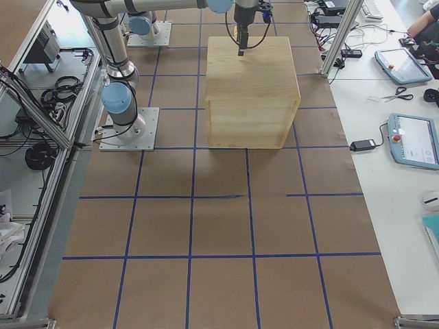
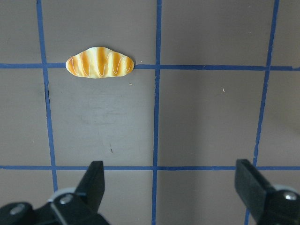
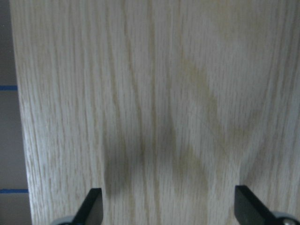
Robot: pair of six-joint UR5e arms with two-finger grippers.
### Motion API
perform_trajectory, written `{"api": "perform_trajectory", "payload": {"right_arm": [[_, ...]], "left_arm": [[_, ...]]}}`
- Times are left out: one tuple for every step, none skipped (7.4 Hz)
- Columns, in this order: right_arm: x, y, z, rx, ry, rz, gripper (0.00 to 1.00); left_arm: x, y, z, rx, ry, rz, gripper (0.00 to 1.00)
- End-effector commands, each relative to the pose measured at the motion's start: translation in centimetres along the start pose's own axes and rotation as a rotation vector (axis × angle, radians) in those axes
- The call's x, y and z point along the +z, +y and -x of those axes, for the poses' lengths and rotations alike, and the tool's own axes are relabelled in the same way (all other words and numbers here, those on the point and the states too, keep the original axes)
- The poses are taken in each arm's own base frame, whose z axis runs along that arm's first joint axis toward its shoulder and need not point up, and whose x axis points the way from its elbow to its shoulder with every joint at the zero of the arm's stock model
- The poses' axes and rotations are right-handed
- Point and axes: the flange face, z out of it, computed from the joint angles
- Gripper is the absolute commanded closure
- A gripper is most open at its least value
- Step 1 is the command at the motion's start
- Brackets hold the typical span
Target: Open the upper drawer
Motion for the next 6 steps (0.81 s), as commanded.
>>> {"api": "perform_trajectory", "payload": {"right_arm": [[0.0, 0.0, 0.0, 0.000, 0.000, 0.000, 0.00], [0.1, 0.0, 0.0, 0.000, 0.000, 0.001, 0.00], [0.0, 0.0, 0.0, 0.001, 0.000, 0.000, 0.00], [0.0, 0.0, 0.0, 0.000, 0.000, 0.000, 0.00], [0.0, 0.0, 0.0, 0.001, 0.000, 0.000, 0.00], [0.0, 0.0, 0.0, 0.000, 0.000, 0.000, 0.00]], "left_arm": [[0.1, 0.0, 0.0, -0.001, 0.001, 0.002, 0.00], [0.0, 0.0, 0.0, -0.001, 0.003, 0.000, 0.00], [0.0, 0.0, 0.0, -0.002, 0.003, 0.000, 0.00], [-0.2, 0.0, 0.0, 0.001, 0.011, -0.003, 0.00], [-1.2, 0.2, -0.2, 0.005, 0.000, -0.033, 0.00], [-1.4, 0.3, -0.1, 0.005, -0.003, -0.036, 0.00]]}}
